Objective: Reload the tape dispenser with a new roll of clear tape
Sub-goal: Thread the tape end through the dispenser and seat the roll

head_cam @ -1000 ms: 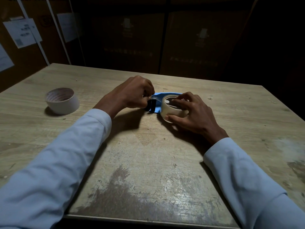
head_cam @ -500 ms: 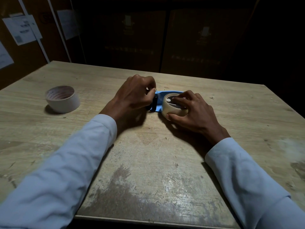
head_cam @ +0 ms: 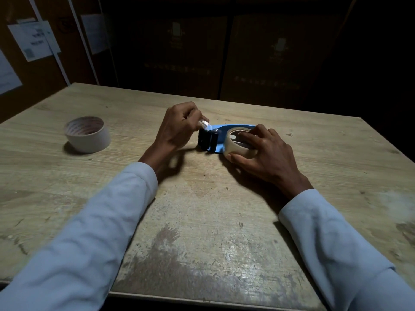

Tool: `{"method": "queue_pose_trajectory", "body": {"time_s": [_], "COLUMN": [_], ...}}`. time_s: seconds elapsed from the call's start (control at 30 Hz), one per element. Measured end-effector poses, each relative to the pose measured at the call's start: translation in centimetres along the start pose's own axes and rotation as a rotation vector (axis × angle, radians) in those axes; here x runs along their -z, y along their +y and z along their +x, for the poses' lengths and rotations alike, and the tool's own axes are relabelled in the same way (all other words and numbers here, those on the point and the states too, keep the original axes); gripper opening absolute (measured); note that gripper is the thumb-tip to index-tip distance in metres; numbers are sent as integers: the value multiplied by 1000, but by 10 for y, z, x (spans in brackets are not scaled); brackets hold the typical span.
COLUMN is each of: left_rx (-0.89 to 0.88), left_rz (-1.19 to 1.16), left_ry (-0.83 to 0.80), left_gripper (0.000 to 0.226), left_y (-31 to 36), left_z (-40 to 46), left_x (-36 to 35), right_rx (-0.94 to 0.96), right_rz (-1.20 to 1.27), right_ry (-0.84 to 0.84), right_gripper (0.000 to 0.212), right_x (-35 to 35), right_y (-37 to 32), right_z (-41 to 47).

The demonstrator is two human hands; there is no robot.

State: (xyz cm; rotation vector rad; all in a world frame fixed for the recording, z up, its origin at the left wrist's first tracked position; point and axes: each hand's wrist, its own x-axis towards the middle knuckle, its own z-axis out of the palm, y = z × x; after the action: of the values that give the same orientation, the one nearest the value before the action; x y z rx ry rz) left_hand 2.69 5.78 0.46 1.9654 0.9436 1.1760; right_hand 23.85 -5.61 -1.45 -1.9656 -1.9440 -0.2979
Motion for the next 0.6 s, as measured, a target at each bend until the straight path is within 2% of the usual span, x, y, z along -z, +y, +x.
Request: {"method": "queue_pose_trajectory", "body": {"time_s": [0.07,0.23,0.4,0.6], "left_rx": [42,-114,-80,-57], "left_rz": [-117,-31,-92,-246], "left_ry": [39,162,69,58], "left_gripper": [25,11,29,23], "left_y": [-5,-8,-7,-9], "left_z": [-8,-11,-12,-10], "left_x": [0,1,3,9], "right_rx": [1,59,96,72], "right_rz": [52,270,416,566], "right_ry": [-19,55,214,330], "right_gripper": [62,51,39,40], "right_x": [1,1,-4,-5], "right_y": [2,3,7,10], "right_z": [-1,-3,-1,0]}}
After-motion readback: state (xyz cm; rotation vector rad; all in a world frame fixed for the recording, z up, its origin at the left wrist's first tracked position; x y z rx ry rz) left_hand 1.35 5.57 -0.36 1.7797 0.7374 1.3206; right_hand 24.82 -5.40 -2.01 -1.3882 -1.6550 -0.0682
